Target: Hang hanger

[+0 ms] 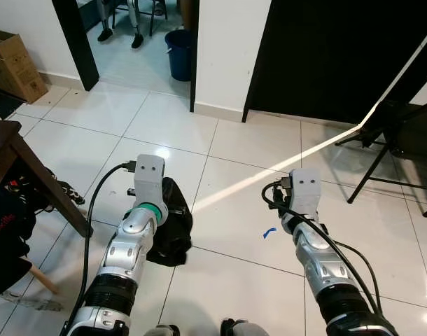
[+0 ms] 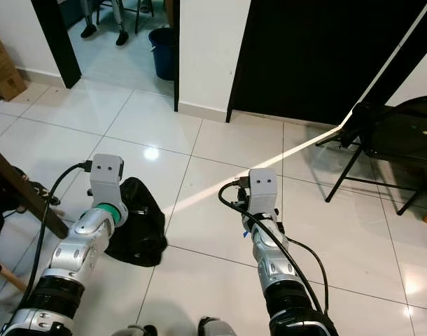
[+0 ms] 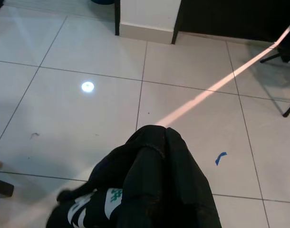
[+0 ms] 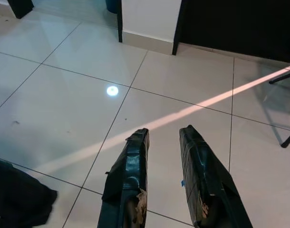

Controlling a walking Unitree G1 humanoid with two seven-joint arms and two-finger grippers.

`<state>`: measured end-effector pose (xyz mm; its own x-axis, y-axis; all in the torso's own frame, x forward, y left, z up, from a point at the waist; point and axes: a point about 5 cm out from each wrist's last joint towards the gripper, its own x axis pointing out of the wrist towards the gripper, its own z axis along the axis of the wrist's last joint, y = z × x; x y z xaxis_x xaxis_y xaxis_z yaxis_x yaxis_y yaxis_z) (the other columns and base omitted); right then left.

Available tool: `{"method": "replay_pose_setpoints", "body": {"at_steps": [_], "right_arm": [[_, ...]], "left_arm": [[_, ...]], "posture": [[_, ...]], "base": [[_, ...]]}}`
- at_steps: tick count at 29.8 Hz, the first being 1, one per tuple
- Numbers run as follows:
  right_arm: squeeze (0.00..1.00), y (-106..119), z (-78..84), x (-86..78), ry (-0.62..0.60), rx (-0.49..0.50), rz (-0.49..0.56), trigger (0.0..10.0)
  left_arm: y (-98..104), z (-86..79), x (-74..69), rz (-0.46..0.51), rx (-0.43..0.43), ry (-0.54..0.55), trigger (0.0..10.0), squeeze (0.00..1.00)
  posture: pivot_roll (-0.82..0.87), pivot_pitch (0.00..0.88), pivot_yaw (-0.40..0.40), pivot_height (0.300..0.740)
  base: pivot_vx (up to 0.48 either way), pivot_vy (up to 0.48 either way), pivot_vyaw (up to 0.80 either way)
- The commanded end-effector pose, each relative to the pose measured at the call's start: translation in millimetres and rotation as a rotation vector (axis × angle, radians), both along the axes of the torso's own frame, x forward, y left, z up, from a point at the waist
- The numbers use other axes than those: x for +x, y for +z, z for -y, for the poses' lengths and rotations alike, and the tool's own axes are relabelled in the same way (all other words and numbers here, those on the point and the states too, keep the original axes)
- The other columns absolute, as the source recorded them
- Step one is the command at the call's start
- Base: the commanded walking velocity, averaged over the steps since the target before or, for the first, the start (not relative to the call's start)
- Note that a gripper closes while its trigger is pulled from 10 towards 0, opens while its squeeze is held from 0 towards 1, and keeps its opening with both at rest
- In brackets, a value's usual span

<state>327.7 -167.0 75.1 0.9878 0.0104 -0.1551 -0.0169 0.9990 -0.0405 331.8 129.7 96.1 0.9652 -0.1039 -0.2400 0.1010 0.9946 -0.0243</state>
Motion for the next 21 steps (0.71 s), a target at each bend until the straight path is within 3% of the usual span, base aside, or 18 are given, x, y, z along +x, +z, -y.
{"method": "replay_pose_setpoints", "body": {"at_steps": [1,14,21], "right_arm": [[0.00,-9.1,5.2,-4.3,-0.039,0.028,-0.033,10.0],[0.00,-15.7,3.0,-7.3,-0.043,0.007,-0.066,10.0],[0.00,-21.0,0.6,-9.1,-0.061,0.045,-0.081,10.0]], "left_arm": [[-4.3,-2.6,-1.1,-0.005,0.012,0.018,10.0,0.00],[-15.5,-11.4,-2.4,-0.051,-0.009,0.096,10.0,0.00],[-21.8,-15.7,-4.9,-0.066,0.003,0.118,10.0,0.00]], "posture": [[-0.03,0.021,0.011,0.740],[-0.03,0.032,0.013,0.740],[-0.03,0.036,0.015,0.740]], "base": [[0.000,0.000,0.00],[0.000,0.000,0.00],[0.000,0.000,0.00]]}}
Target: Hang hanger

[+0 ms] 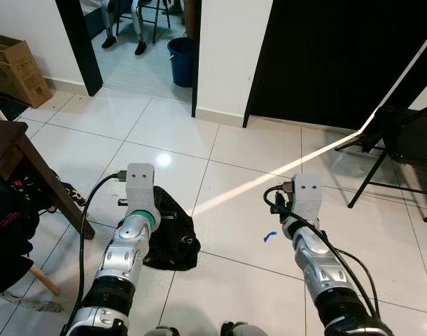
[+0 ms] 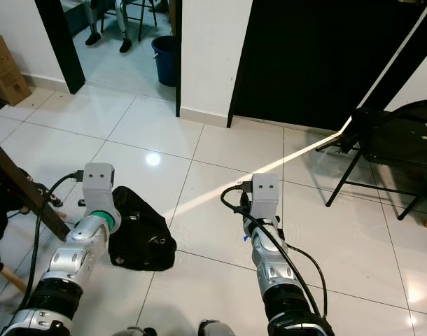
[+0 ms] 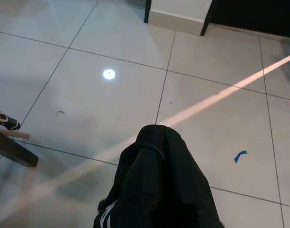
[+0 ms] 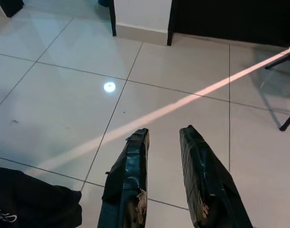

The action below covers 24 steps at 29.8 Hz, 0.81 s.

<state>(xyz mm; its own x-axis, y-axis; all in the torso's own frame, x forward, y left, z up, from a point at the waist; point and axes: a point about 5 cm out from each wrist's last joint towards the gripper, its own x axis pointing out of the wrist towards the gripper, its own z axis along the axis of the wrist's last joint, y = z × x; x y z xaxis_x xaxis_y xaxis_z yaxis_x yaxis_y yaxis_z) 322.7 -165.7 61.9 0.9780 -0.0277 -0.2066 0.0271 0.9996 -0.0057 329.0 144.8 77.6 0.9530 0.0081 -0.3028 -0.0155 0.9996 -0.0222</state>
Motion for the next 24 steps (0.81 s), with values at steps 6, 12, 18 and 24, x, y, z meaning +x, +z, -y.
{"method": "replay_pose_setpoints", "body": {"at_steps": [6,12,18,24], "right_arm": [[0.00,-8.4,-0.7,-4.1,-0.015,0.021,-0.038,10.0],[0.00,-7.8,2.4,-3.3,-0.027,0.024,-0.038,10.0],[0.00,-7.7,5.1,-3.2,-0.036,0.022,-0.041,10.0],[0.00,-7.7,5.6,-3.2,-0.039,0.021,-0.041,10.0]], "left_arm": [[-3.3,-0.2,-1.9,0.003,-0.001,-0.006,10.0,0.00],[-3.0,1.5,-1.1,0.007,0.002,-0.014,10.0,0.00],[-2.5,2.9,-0.7,0.008,0.016,-0.029,10.0,0.00],[-2.6,4.0,-0.8,0.008,0.014,-0.034,10.0,0.00]], "posture": [[-0.03,0.039,0.017,0.740],[-0.03,0.041,0.019,0.740],[-0.03,0.042,0.019,0.740],[-0.03,0.042,0.019,0.740]], "base": [[0.000,0.000,0.00],[0.000,0.000,-0.53],[0.000,0.000,-0.80],[0.000,0.000,-0.80]]}}
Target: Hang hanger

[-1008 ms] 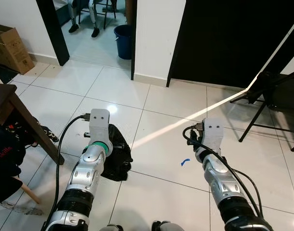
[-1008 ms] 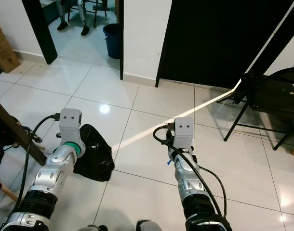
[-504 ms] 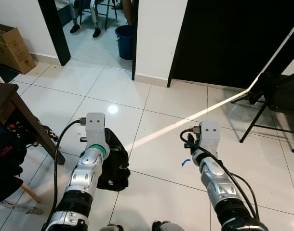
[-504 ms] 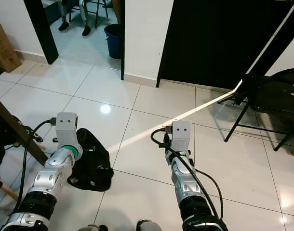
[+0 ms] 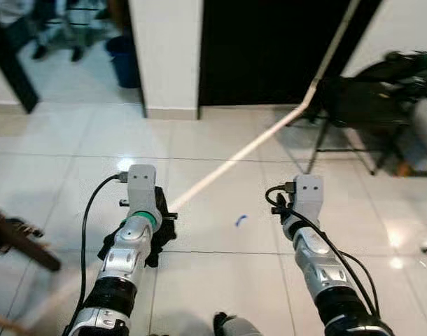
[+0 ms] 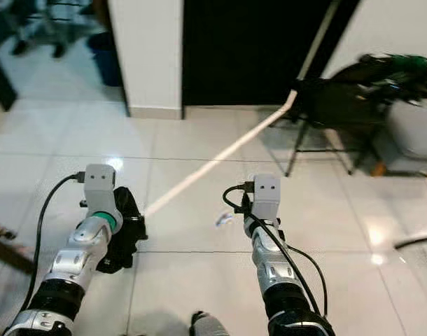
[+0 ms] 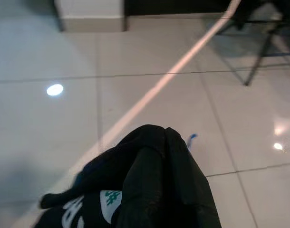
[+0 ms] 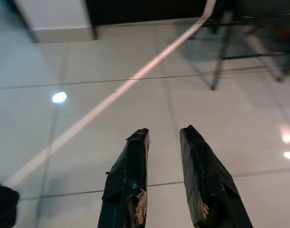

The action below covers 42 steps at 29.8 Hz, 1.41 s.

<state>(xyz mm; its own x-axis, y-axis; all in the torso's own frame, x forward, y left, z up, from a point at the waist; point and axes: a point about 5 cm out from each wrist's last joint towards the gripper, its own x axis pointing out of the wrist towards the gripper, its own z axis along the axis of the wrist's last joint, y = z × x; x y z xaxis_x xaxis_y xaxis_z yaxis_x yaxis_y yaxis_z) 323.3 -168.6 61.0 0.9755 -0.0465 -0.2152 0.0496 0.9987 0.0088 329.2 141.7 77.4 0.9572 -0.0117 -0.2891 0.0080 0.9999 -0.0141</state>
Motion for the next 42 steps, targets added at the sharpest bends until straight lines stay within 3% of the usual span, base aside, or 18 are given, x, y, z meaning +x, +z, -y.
{"method": "replay_pose_setpoints", "body": {"at_steps": [1,14,19,42], "right_arm": [[0.00,-6.7,2.8,-3.7,-0.017,0.007,-0.033,10.0],[0.00,-6.4,3.0,-3.1,-0.014,0.005,-0.033,10.0],[0.00,-7.5,6.0,-4.5,-0.028,0.007,-0.034,10.0],[0.00,-6.3,12.9,-6.7,-0.053,-0.009,-0.018,10.0]], "left_arm": [[-2.5,1.1,-1.0,-0.006,0.006,-0.011,10.0,0.00],[-3.1,1.9,-2.3,0.001,0.006,-0.018,10.0,0.00],[-5.8,-5.2,-3.8,-0.011,-0.036,0.027,10.0,0.00],[-2.1,3.8,-2.7,0.052,0.030,-0.041,10.0,0.00]], "posture": [[-0.03,0.041,0.017,0.740],[-0.03,0.037,0.017,0.740],[-0.03,0.029,0.021,0.740],[-0.04,0.010,0.034,0.740]], "base": [[0.000,0.000,-0.80],[0.000,0.000,-0.80],[0.000,0.000,-0.80],[0.000,0.000,-0.80]]}}
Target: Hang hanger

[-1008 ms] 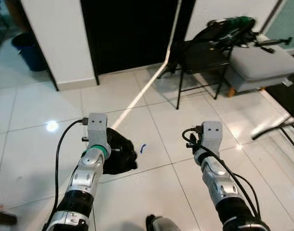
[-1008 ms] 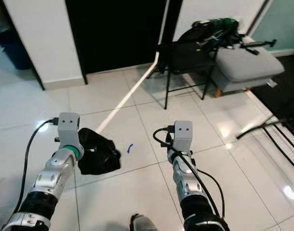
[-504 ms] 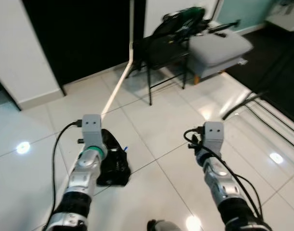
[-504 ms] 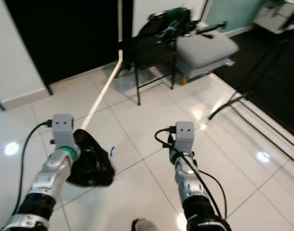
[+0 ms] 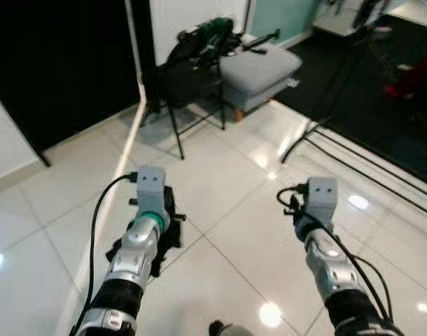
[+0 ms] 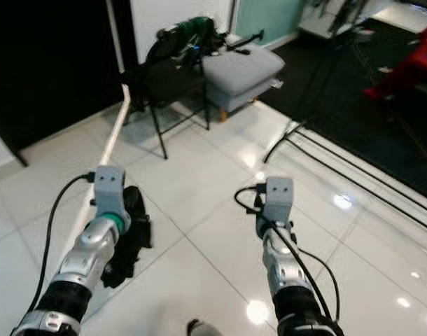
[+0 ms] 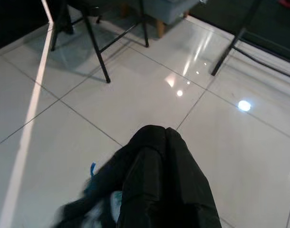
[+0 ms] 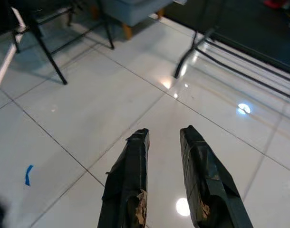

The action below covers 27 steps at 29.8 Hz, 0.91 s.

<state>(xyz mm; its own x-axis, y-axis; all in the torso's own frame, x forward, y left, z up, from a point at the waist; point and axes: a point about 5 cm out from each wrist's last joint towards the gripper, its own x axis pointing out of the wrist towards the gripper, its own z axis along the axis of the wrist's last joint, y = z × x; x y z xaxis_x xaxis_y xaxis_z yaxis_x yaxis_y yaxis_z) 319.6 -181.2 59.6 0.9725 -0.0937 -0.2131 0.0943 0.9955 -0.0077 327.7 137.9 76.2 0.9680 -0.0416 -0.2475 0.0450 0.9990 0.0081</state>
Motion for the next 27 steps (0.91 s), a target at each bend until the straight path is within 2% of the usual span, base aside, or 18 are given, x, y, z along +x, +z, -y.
{"method": "replay_pose_setpoints", "body": {"at_steps": [1,14,27], "right_arm": [[0.00,-4.4,0.4,-2.7,-0.009,0.009,-0.017,10.0],[0.00,-3.1,2.2,-2.8,-0.012,0.007,-0.014,10.0],[0.00,-3.2,2.0,-3.3,-0.013,0.007,-0.016,10.0]], "left_arm": [[-0.8,0.1,-1.2,0.011,0.015,-0.010,10.0,0.00],[0.2,0.1,-0.2,0.008,0.018,-0.014,10.0,0.00],[7.1,2.6,1.7,0.056,0.012,-0.041,10.0,0.00]], "posture": [[-0.04,0.010,0.034,0.740],[-0.05,0.017,0.028,0.740],[-0.05,0.026,0.025,0.740]], "base": [[0.000,0.000,-0.80],[0.000,0.000,-0.80],[0.000,0.000,-0.80]]}}
